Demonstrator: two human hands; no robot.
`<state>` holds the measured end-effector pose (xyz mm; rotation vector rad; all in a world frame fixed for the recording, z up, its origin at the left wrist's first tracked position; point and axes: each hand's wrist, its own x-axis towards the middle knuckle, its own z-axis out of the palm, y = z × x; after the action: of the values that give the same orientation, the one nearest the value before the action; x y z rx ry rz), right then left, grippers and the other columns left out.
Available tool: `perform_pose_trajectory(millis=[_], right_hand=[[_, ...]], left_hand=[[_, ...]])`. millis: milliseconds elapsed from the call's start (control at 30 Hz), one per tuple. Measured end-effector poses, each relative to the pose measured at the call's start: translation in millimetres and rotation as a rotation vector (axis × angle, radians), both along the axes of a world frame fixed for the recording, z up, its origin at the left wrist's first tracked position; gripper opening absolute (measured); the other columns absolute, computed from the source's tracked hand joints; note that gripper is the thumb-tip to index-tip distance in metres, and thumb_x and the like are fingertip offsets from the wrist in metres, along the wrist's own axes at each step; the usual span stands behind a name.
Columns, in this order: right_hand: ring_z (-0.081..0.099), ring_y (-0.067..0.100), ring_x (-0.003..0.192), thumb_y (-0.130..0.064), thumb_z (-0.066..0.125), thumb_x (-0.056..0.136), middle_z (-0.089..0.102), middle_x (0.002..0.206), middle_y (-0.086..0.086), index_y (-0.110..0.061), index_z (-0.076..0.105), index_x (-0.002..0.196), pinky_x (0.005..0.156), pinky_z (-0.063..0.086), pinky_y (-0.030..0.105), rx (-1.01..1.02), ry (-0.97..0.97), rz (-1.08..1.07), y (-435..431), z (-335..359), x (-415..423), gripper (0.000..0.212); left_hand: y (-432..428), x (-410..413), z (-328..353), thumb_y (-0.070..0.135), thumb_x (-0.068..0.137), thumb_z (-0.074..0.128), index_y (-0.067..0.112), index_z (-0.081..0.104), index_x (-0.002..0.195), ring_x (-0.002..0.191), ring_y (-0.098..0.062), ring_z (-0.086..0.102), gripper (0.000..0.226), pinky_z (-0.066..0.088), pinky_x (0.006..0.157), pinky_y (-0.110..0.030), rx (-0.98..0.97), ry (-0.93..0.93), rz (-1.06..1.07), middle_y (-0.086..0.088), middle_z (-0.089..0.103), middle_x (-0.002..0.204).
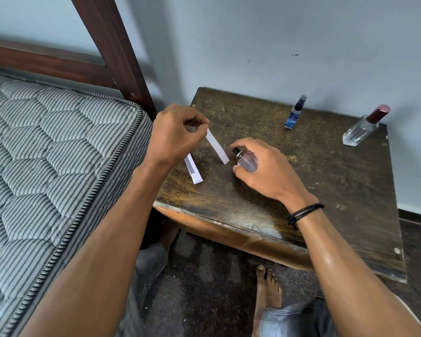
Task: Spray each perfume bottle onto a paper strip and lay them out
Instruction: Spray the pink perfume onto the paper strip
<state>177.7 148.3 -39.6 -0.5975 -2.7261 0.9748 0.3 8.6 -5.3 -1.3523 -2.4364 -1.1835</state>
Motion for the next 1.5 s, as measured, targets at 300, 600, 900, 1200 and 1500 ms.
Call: perform_pose_trajectory(millis=[300,600,900,1200,1500], right_hand=[[0.060,0.016,0.096,-0.030,0.070,0.090,0.064,0.113,-0.007,-0.034,0.059,0.131,0.088,0.053,0.041,-0.016,0.006,0.000,0.6,1.2,0.4,0.042],[0.062,0.012,0.097,-0.031,0.075,0.087,0.060,0.106,-0.012,-0.039,0.057,0.129,0.081,0.047,0.030,-0.198,0.065,-0.081,8.4,3.6,2.2,0.046],[0.067,0.010,0.101,-0.032,0.081,0.082,0.072,0.108,-0.011,-0.035,0.064,0.108,0.095,0.048,0.037,-0.484,0.208,-0.190,15.8,7.7,0.1,0.031],[0.066,0.009,0.096,-0.021,0.084,0.080,0.068,0.108,-0.005,-0.028,0.070,0.109,0.088,0.059,0.044,-0.663,0.288,-0.255,22.5,7.1,0.9,0.033],[0.071,0.036,0.102,-0.023,0.083,0.076,0.069,0.114,0.008,-0.021,0.070,0.114,0.091,0.060,0.045,-0.803,0.360,-0.228,26.3,6.3,1.0,0.041]], left_hand=[[1.9,-5.2,-6.9,0.020,0.087,0.076,0.019,0.080,0.094,0.076,0.003,0.059,0.008,0.043,0.071,-0.002,-0.100,-0.053,0.009,0.019,0.065,0.080],[7.8,1.2,-15.3,0.022,0.085,0.077,0.018,0.081,0.093,0.083,-0.007,0.071,0.010,0.059,0.082,-0.034,-0.144,-0.105,-0.057,0.008,0.077,0.089],[12.5,6.8,-22.3,0.024,0.087,0.075,0.024,0.080,0.093,0.087,-0.009,0.069,0.008,0.058,0.085,-0.037,-0.221,-0.129,-0.060,0.008,0.076,0.087],[16.0,10.9,-23.9,0.025,0.087,0.075,0.023,0.080,0.093,0.086,-0.010,0.069,0.008,0.056,0.085,-0.036,-0.273,-0.138,-0.061,0.006,0.076,0.090],[13.0,11.6,-25.9,0.027,0.087,0.076,0.022,0.078,0.090,0.099,-0.016,0.057,0.006,0.050,0.084,-0.037,-0.286,-0.065,-0.053,0.011,0.071,0.093]])
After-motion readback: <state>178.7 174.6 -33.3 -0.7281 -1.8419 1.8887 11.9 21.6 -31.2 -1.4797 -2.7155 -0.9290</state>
